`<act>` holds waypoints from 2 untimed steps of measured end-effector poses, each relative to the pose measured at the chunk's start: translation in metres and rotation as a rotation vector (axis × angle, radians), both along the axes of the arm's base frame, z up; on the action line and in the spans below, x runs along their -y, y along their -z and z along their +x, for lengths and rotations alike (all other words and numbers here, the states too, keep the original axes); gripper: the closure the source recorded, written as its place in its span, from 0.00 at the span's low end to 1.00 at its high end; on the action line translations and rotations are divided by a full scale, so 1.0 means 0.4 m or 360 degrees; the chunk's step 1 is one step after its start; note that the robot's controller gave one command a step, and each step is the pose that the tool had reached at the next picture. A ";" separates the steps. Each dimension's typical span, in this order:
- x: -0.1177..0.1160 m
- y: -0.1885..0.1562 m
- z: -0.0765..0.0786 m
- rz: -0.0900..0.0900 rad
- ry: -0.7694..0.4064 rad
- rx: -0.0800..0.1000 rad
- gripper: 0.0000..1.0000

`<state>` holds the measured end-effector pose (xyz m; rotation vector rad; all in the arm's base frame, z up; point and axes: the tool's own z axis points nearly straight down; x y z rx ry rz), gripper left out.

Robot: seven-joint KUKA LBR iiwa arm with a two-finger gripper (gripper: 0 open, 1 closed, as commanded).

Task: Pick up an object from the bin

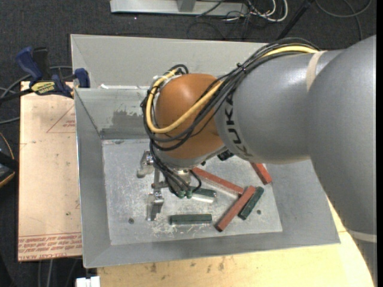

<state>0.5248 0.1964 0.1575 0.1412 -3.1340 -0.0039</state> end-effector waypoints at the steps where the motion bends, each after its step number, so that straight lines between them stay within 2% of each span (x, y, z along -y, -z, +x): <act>1: 0.081 -0.002 -0.049 -0.0002 -0.0151 0.0018 0.00; 2: 0.158 0.200 0.045 0.0008 -0.0302 0.0036 1.00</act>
Offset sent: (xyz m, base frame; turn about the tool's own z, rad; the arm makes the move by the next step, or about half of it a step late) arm 0.0122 -0.0664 -0.0875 -0.1920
